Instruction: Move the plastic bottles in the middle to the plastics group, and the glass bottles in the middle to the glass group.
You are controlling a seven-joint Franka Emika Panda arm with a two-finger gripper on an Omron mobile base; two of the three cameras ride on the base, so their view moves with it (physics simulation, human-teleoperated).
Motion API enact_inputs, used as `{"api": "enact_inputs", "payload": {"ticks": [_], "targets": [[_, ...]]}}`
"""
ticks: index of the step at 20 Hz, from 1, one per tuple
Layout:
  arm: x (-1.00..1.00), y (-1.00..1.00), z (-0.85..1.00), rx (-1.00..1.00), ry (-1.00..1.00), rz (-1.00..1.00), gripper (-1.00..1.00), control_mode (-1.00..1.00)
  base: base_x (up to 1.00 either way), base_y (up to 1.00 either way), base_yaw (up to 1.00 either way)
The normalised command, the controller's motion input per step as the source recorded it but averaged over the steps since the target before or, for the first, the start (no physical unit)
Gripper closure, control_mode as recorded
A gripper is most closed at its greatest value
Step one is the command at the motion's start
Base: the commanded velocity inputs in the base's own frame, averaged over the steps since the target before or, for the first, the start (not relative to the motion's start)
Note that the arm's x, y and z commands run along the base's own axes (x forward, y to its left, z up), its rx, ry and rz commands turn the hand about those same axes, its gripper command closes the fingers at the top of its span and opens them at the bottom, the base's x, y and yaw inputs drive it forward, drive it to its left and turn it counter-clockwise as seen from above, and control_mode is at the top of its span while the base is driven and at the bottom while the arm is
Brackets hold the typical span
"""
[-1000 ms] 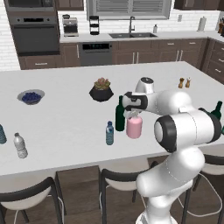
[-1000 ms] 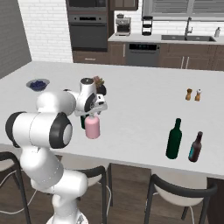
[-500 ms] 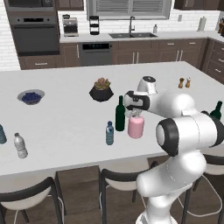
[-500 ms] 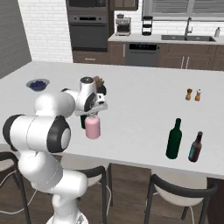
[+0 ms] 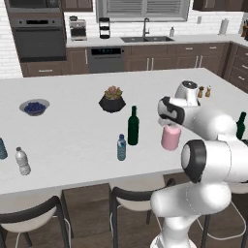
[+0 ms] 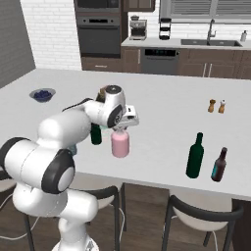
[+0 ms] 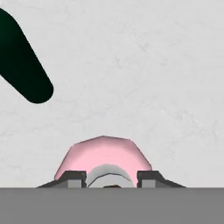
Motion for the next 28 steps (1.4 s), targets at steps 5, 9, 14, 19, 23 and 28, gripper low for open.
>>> {"api": "enact_inputs", "payload": {"ticks": [5, 9, 14, 19, 23, 28], "targets": [[0.21, -1.00, 0.26, 0.00, 0.04, -0.10, 1.00, -1.00, 0.00, 0.00, 0.00], [0.27, -1.00, 0.07, 0.00, 0.06, -0.12, 1.00, -1.00, 0.00, 0.00, 0.00], [0.17, -1.00, 0.00, 0.00, 0.05, -0.15, 1.00, -1.00, 0.00, 0.00, 0.00], [0.42, -0.95, -0.18, 0.00, -0.04, -0.09, 1.00, -1.00, 0.00, 0.00, 0.00], [0.35, -0.58, -0.21, 0.00, -0.05, -0.04, 1.00, -1.00, 0.00, 0.00, 0.00], [0.32, -0.56, -0.15, 0.01, -0.02, -0.02, 1.00, -1.00, 0.00, 0.00, 0.00]]}}
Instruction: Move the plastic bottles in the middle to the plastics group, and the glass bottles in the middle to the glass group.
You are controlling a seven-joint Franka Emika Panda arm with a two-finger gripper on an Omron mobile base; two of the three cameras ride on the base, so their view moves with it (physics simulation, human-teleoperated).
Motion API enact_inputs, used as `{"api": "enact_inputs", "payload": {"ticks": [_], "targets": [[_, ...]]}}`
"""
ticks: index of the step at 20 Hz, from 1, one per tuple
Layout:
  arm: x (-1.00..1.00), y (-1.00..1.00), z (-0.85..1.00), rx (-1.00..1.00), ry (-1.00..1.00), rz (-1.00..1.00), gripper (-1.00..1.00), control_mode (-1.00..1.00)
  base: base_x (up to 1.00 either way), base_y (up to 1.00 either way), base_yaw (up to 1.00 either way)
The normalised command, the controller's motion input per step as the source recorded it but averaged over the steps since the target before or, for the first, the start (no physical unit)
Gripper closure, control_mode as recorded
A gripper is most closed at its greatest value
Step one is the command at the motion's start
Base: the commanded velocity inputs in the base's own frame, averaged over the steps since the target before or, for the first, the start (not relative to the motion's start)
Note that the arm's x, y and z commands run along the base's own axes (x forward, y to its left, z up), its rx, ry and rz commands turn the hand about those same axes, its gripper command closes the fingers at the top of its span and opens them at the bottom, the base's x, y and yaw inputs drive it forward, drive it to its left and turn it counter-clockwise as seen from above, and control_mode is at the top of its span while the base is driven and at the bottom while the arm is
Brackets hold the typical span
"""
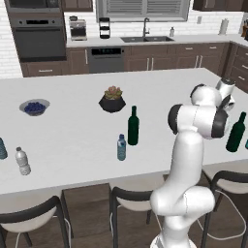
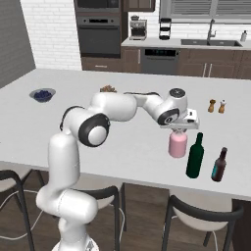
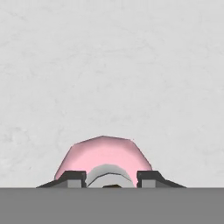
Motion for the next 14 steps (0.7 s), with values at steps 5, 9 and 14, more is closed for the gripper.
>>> {"api": "enact_inputs", "payload": {"ticks": [5, 9, 14], "targets": [[0.10, -0.60, -0.05, 0.03, 0.04, -0.02, 1.00, -1.00, 0.00, 0.00, 0.00], [0.27, -0.24, -0.23, 0.00, 0.14, -0.01, 1.00, -1.00, 0.00, 0.00, 0.00], [0.41, 0.00, -0.34, 0.00, 0.17, 0.00, 1.00, -1.00, 0.00, 0.00, 0.00]]}}
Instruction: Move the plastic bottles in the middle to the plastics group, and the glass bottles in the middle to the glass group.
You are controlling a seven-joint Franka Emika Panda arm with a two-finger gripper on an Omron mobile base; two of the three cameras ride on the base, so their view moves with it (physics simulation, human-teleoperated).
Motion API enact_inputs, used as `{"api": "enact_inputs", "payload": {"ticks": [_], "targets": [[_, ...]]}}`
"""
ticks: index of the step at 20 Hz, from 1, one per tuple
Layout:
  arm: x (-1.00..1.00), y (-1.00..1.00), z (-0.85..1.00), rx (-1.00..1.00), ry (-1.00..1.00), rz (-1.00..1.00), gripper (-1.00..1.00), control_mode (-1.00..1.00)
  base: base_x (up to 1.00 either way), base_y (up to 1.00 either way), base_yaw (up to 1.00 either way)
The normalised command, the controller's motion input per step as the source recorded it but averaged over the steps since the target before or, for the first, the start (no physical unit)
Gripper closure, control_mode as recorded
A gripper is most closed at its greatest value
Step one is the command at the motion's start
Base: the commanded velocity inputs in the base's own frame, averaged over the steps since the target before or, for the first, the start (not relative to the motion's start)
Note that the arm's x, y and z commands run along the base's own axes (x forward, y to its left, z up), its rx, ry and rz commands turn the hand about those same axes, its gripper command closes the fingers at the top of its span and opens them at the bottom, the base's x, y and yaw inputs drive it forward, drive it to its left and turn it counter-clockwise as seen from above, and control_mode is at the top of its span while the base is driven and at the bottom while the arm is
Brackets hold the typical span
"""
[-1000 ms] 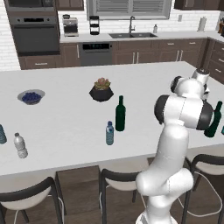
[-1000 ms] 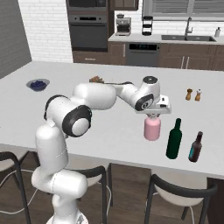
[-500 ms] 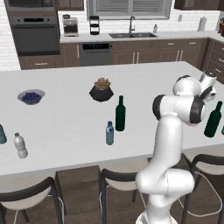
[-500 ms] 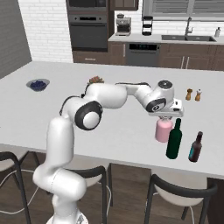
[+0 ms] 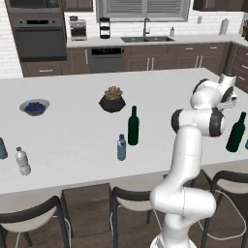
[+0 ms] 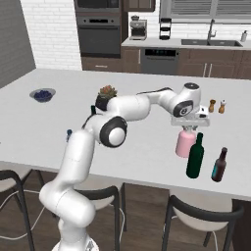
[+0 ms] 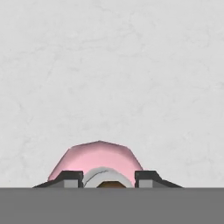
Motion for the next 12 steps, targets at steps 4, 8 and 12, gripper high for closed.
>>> {"api": "enact_inputs", "payload": {"ticks": [4, 8, 12], "targets": [[-0.24, 0.00, -0.43, 0.00, 0.04, 0.00, 1.00, -1.00, 0.00, 0.00, 0.00], [-0.73, 0.03, -0.54, 0.00, -0.22, 0.00, 1.00, -1.00, 0.00, 0.00, 0.00], [-0.44, 0.35, -0.34, 0.00, -0.19, 0.02, 1.00, -1.00, 0.00, 0.00, 0.00]]}}
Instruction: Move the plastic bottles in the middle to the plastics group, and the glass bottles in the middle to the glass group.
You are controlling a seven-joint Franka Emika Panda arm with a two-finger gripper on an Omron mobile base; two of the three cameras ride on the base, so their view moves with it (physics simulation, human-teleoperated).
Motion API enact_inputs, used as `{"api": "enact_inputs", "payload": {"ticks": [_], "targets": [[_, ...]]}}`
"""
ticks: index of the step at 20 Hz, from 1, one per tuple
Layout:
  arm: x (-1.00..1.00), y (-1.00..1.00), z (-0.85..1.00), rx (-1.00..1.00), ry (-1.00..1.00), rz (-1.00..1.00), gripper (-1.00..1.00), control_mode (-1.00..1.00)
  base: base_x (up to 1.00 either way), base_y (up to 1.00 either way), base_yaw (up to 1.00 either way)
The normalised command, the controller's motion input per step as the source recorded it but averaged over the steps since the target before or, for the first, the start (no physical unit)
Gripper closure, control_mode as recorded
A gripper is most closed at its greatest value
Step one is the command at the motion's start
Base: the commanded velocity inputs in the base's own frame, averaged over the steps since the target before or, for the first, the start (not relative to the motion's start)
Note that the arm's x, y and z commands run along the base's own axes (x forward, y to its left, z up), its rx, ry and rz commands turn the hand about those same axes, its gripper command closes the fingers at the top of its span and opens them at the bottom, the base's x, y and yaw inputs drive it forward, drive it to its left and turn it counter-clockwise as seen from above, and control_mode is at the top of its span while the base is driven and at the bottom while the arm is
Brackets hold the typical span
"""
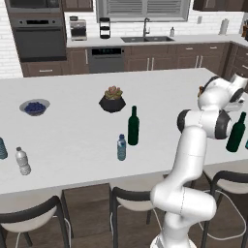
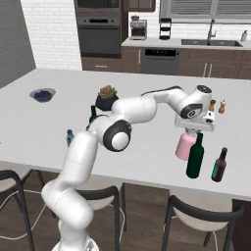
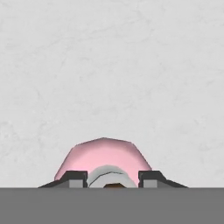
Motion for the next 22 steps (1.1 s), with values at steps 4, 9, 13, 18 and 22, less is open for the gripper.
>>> {"api": "enact_inputs", "payload": {"ticks": [4, 9, 13, 18, 22], "targets": [[0.04, 0.34, 0.00, -0.11, -0.07, 0.02, 1.00, -1.00, 0.00, 0.00, 0.00], [-0.12, 0.05, -0.10, -0.05, -0.01, 0.01, 1.00, -1.00, 0.00, 0.00, 0.00], [-0.09, 0.00, -0.16, -0.01, -0.06, 0.03, 1.00, -1.00, 0.00, 0.00, 0.00], [-0.20, -0.02, -0.13, 0.00, -0.06, 0.02, 1.00, -1.00, 0.00, 0.00, 0.00], [-0.13, -0.02, 0.00, -0.02, 0.02, 0.00, 1.00, -1.00, 0.00, 0.00, 0.00]]}}
